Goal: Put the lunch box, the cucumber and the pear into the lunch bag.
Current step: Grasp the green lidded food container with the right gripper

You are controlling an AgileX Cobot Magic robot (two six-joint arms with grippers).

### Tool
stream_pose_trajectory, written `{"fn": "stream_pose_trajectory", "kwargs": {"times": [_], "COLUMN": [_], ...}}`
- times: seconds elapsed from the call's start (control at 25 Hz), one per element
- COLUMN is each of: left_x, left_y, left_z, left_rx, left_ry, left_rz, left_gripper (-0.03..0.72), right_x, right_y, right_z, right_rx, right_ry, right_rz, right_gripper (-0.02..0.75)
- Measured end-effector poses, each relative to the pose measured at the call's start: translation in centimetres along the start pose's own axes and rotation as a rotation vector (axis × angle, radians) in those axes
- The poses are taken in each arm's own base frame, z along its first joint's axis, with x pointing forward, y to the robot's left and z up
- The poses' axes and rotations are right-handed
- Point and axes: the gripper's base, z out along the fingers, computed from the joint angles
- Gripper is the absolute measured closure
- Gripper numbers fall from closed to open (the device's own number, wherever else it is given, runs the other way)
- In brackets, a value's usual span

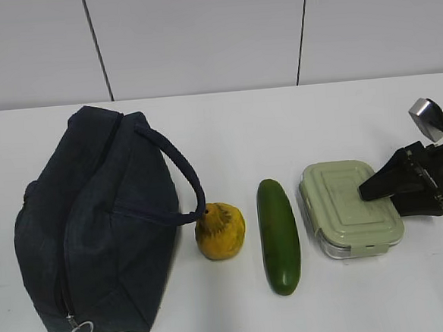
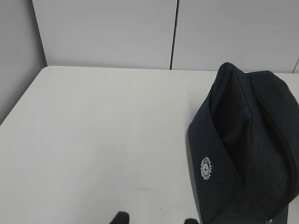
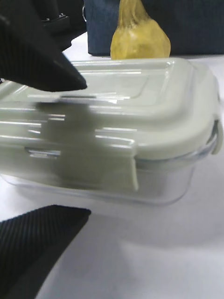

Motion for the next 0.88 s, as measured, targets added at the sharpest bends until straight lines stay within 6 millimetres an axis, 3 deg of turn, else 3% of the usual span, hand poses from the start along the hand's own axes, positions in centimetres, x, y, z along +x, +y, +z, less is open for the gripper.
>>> {"fn": "stream_pose_trajectory", "kwargs": {"times": [0.36, 0.88], "left_x": [0.0, 0.0], "left_y": [0.0, 0.0], "left_z": [0.0, 0.0], "left_rx": [0.0, 0.0], "left_ry": [0.0, 0.0], "left_rz": [0.0, 0.0], "left_gripper": [0.46, 0.46], "right_x": [-0.1, -0.1], "right_y": [0.0, 0.9], "right_z": [0.0, 1.2], "right_rx": [0.001, -0.006], "right_ry": [-0.003, 0.036], "right_rz": [-0.002, -0.03], "right_gripper": [0.154, 0.228]}}
